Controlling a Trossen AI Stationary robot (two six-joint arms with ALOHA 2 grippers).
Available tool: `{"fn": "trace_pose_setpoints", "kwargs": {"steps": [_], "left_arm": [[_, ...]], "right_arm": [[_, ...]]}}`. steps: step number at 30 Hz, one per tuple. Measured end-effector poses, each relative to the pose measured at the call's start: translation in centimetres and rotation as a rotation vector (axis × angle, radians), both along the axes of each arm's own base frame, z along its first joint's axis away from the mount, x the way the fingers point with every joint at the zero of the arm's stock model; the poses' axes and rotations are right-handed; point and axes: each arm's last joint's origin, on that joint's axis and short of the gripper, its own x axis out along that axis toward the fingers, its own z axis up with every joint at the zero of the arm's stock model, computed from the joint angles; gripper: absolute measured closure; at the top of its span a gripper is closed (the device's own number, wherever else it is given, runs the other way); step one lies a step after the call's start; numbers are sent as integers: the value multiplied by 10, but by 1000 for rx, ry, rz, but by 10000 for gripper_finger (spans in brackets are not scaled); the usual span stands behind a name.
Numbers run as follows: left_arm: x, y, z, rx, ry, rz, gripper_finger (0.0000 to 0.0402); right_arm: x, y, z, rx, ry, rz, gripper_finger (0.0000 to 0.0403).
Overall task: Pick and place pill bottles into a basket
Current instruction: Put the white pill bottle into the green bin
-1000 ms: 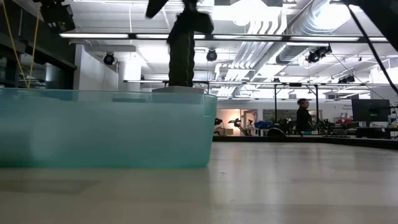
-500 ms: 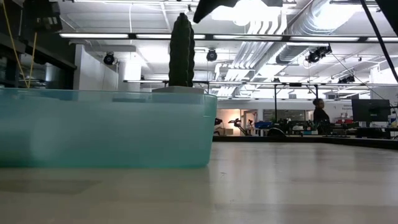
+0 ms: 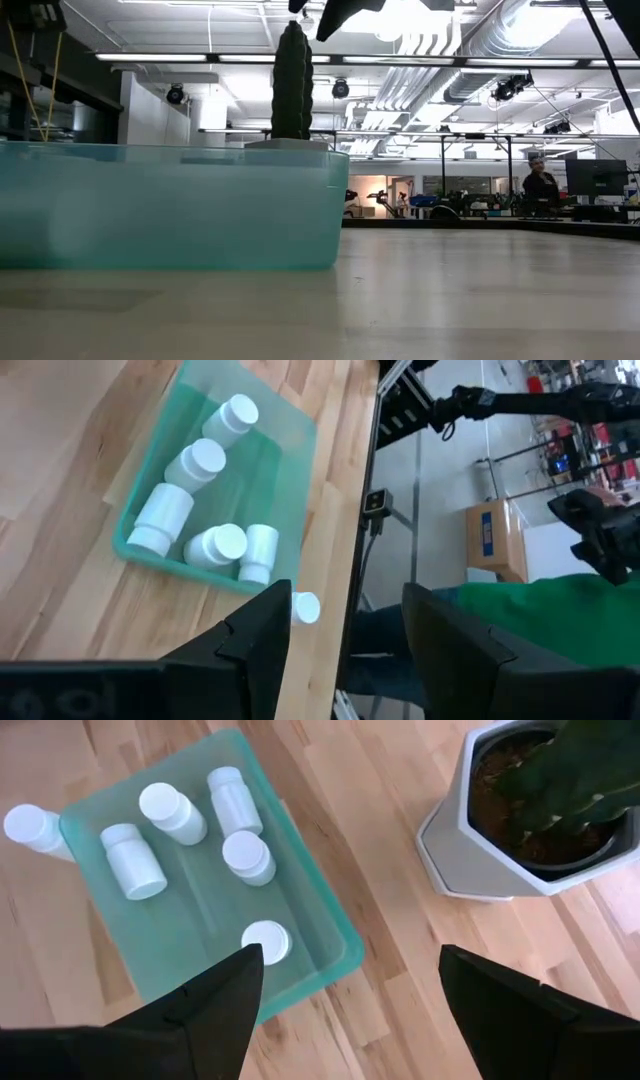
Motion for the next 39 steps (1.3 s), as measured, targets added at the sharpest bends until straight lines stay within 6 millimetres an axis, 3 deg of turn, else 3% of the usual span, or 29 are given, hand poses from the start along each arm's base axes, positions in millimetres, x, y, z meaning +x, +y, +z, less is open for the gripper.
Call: {"fn": "trace_pose_setpoints", "kwargs": {"steps": [26, 39], "left_arm": [[4, 1, 8, -3, -129, -30, 177], [19, 10, 42, 107, -348, -42, 177]], "right_arm": [[1, -7, 0, -41, -1, -17, 110], [2, -17, 0, -38, 1, -41, 110]]}}
